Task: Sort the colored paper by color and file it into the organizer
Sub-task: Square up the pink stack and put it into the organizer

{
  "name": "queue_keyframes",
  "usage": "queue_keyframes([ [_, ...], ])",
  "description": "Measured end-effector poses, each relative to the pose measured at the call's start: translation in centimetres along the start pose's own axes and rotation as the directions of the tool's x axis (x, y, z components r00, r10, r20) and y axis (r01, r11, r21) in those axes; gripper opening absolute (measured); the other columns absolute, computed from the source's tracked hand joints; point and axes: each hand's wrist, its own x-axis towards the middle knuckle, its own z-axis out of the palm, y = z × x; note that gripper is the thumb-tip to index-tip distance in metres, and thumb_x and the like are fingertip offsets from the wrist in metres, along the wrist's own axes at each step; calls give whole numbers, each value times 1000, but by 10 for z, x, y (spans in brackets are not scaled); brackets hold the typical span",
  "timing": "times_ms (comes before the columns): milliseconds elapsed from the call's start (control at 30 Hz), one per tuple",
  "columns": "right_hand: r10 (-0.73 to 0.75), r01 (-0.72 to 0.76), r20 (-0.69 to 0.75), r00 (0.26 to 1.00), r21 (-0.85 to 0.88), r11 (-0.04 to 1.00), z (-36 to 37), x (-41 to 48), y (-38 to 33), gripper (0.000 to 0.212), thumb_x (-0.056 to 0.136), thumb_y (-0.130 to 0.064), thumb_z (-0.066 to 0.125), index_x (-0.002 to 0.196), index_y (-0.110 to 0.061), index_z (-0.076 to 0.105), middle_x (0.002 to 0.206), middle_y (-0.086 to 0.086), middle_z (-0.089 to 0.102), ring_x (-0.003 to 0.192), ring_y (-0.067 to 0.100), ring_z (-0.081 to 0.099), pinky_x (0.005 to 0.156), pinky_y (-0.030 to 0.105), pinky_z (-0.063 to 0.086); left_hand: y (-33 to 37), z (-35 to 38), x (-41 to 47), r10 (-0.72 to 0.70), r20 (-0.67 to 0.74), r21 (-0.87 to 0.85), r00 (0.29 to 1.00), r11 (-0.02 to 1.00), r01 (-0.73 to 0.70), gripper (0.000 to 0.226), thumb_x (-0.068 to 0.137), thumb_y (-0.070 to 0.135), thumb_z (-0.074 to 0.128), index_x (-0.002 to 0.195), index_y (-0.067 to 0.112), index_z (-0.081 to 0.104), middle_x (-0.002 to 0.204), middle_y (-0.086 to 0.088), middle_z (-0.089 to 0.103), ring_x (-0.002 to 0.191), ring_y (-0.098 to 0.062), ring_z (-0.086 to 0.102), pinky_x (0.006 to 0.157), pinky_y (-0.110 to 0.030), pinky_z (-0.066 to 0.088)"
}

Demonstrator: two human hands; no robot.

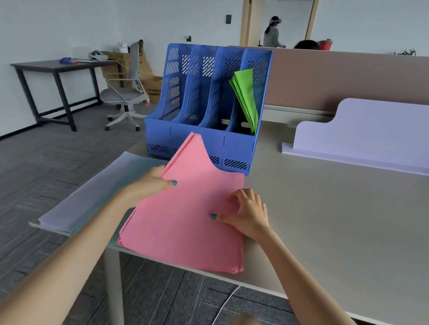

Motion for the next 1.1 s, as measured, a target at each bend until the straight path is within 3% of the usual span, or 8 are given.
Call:
queue_keyframes([
  [67, 23, -22, -21, 1000, 38, 999, -2, 0, -1, 83, 65, -57, 77, 131, -19, 44, 132, -2, 41, 124, 19, 37, 102, 30, 29, 0, 2, -3, 54, -59, -29, 997, 998, -56, 37, 95, 8, 54, 130, 19, 52, 121, 1, 61, 104, -16, 58, 88, -29, 44],
  [133, 93, -78, -33, 995, 325, 943, -11, -1, -3, 94, 68, -42, 82, 141, -12, 31, 135, 3, 38, 127, 21, 37, 105, 32, 33, 4, 1, -8, 90, -89, -96, 992, 991, -99, 38, 94, 9, 56, 130, 21, 52, 120, 2, 62, 104, -15, 59, 88, -30, 45],
  [233, 177, -188, 106, 979, 808, 558, -30, -1, -4, 90, 74, -25, 81, 143, -9, 26, 129, 2, 47, 112, 15, 52, 93, 26, 43, 15, -3, -10, 118, -147, -185, 982, 972, -144, 33, 93, 13, 59, 123, 25, 55, 120, 3, 62, 110, -16, 57, 96, -34, 44],
  [367, -4, -371, 382, 924, 900, 230, -54, -1, -9, 46, 82, -34, 70, 121, -10, 62, 113, 4, 70, 103, 17, 67, 87, 31, 54, 32, -5, -8, 121, -219, -298, 968, 936, -185, 36, 91, 11, 61, 127, 15, 57, 120, -4, 64, 112, -24, 59, 102, -42, 43],
  [533, -59, -381, 411, 910, 883, 274, -74, 1, -21, 33, 84, -26, 69, 114, -15, 66, 110, 5, 71, 98, 20, 69, 81, 34, 56, 48, -3, -8, 192, -252, -307, 948, 914, -266, 37, 85, 17, 66, 122, 20, 60, 117, -4, 67, 111, -24, 62, 102, -48, 44],
  [767, -53, -10, 32, 998, 933, 359, -119, 15, -43, 17, 83, -15, 71, 99, -13, 70, 97, 4, 73, 84, 17, 70, 71, 29, 57, 94, 9, -6, 387, -501, -241, 774, 797, -554, 34, 90, 18, 64, 122, 18, 53, 106, 15, 64, 91, 9, 62, 78, -12, 48],
  [900, 2, 24, -27, 1000, 912, 409, -113, 11, -32, 24, 77, -9, 75, 101, -10, 70, 100, 8, 73, 82, 17, 70, 69, 27, 55, 74, 23, 3, 378, -531, -232, 758, 796, -559, 36, 89, 14, 65, 121, 9, 51, 110, 3, 65, 96, -4, 63, 85, -22, 48],
  [1100, 13, 85, -102, 995, 886, 455, -120, 15, -40, 15, 81, -13, 74, 96, -10, 70, 91, 2, 72, 75, 12, 68, 68, 24, 57, 83, 28, 7, 400, -530, -203, 748, 796, -570, 24, 98, 33, 49, 118, 21, 55, 113, 6, 64, 106, -8, 61, 92, -30, 49],
])
